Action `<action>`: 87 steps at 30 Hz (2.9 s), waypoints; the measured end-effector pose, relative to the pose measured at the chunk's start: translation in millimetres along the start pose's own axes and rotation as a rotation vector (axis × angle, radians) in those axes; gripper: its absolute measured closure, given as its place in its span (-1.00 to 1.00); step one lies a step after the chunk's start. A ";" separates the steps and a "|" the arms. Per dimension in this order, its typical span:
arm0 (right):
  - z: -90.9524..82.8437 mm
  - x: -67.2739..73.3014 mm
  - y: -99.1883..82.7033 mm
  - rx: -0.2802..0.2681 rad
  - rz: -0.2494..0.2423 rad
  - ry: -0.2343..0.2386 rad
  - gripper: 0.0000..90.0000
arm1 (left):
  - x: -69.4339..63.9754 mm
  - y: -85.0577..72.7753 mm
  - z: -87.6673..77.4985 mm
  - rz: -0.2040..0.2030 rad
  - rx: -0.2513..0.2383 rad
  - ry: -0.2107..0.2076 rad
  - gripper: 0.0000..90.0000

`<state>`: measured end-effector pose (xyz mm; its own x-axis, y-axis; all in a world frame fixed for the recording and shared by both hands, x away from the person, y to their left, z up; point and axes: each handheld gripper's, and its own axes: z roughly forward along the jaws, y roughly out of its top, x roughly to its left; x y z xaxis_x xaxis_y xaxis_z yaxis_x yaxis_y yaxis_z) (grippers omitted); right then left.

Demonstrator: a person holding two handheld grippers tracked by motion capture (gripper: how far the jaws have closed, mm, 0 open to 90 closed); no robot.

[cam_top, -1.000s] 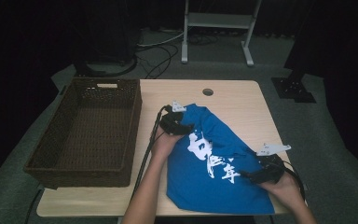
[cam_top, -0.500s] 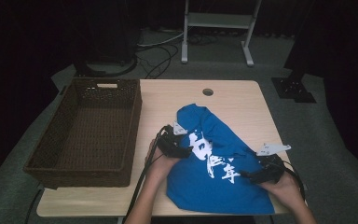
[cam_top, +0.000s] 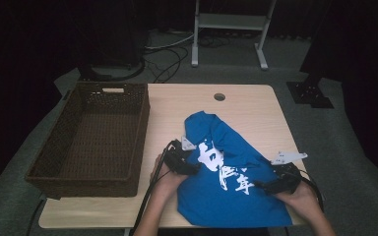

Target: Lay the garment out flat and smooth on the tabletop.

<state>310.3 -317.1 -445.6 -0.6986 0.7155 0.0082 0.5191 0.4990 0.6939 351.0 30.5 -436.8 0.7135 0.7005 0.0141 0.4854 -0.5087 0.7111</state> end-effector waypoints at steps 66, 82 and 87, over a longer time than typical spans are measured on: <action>-5.3 4.8 -6.7 -0.007 -0.003 0.004 -0.94 | 56.3 82.1 52.6 -0.024 -0.082 0.029 0.92; -5.3 4.9 -6.4 -0.004 -0.003 0.003 -0.94 | 85.7 73.2 20.7 -0.051 -0.078 0.208 0.86; -5.3 4.9 -6.4 -0.005 -0.003 0.003 -0.94 | 92.1 68.1 17.2 -0.063 -0.052 0.268 0.79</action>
<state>300.9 -319.4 -446.2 -0.7016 0.7125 0.0082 0.5147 0.4988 0.6974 458.5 51.7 -399.2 0.5201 0.8409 0.1497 0.4929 -0.4387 0.7514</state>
